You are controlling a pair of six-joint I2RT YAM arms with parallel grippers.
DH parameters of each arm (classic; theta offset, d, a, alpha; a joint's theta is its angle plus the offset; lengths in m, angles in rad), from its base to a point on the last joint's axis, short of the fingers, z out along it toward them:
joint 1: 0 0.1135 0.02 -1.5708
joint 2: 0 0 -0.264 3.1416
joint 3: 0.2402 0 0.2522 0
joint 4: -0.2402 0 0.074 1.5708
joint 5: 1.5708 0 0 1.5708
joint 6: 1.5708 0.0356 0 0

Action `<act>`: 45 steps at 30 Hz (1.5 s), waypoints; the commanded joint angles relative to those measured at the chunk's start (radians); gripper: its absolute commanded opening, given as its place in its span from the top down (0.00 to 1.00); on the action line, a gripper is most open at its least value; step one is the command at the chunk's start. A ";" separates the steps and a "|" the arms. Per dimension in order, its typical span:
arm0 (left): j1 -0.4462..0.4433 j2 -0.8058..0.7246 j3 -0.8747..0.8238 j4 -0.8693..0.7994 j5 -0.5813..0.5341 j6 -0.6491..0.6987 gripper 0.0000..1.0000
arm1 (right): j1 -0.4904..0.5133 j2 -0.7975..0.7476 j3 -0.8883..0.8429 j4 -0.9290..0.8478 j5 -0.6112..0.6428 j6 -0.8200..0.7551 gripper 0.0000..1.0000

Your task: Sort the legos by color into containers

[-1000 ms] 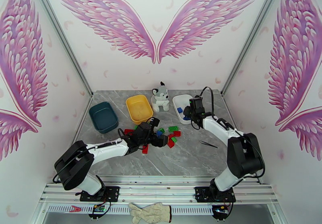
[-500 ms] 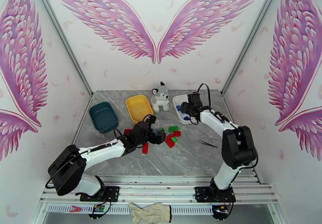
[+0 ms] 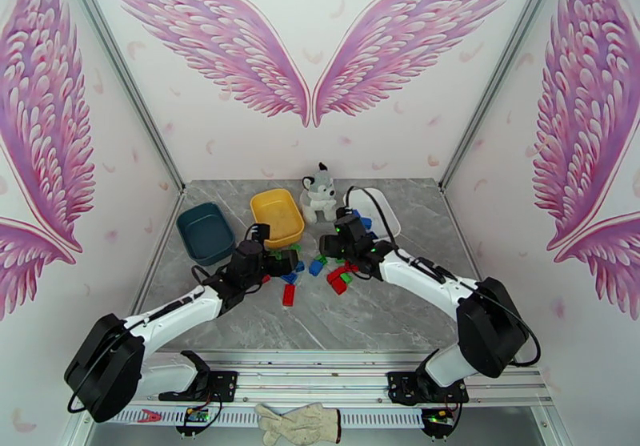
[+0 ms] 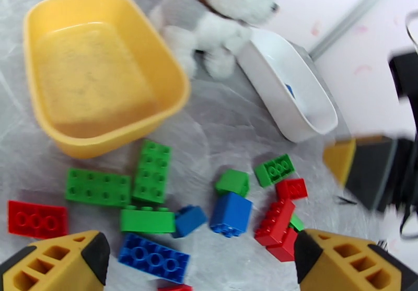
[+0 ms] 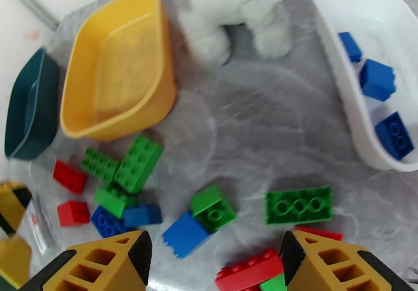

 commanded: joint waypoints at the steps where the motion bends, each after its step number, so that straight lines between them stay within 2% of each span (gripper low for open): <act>1: 0.038 -0.060 -0.036 0.019 0.032 -0.048 0.01 | 0.060 0.030 -0.038 0.042 0.054 0.017 0.28; 9: 0.060 -0.095 -0.051 0.013 0.044 -0.054 0.01 | 0.127 0.206 -0.055 0.136 0.019 0.079 0.32; 14: 0.061 -0.079 -0.052 0.020 0.052 -0.059 0.01 | 0.138 0.283 -0.040 0.155 0.023 0.094 0.31; 22: 0.061 -0.059 -0.052 0.032 0.065 -0.067 0.01 | 0.138 0.347 0.017 0.118 0.061 0.087 0.31; 33: 0.060 -0.063 -0.053 0.034 0.068 -0.069 0.01 | 0.148 0.345 0.039 0.095 0.091 0.084 0.34; 45: 0.060 -0.073 -0.053 0.028 0.065 -0.066 0.01 | 0.148 0.456 0.206 0.022 0.127 0.052 0.35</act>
